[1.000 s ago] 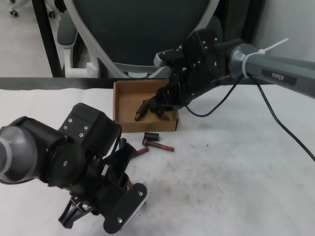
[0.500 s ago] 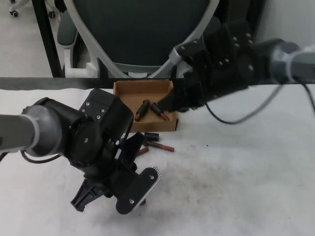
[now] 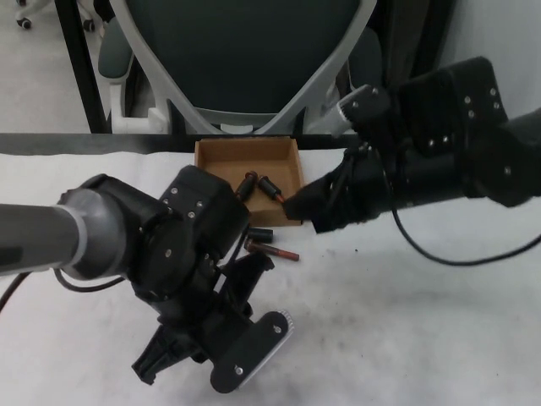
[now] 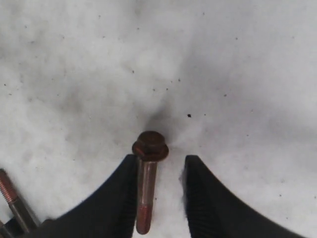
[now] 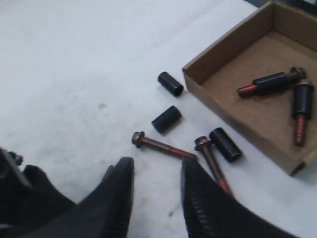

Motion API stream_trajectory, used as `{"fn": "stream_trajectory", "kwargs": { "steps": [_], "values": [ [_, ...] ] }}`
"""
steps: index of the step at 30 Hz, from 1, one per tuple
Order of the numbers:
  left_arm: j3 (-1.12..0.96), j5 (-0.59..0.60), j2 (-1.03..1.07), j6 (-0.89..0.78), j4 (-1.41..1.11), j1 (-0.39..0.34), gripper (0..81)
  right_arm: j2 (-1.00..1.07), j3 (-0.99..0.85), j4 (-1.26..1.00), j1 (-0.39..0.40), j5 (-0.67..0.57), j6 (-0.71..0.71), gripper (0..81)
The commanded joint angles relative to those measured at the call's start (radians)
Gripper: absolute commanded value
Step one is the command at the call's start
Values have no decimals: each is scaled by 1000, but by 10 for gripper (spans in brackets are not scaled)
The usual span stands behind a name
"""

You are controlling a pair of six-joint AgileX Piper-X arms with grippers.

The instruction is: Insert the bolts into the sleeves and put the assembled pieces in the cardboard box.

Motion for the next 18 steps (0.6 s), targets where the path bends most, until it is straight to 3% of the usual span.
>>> {"fn": "stream_trajectory", "kwargs": {
  "steps": [1, 9, 18],
  "values": [
    [-11, 7, -2, -16, -15, -4, 293, -23, 18, -5, 16, -21, 8, 316],
    [-13, -11, 47, -18, -61, -1, 293, -88, 113, -46, 84, 80, 5, 316],
    [-23, -18, 86, -30, -108, -3, 293, -147, 206, -80, 48, 203, -28, 316]
  ]
}}
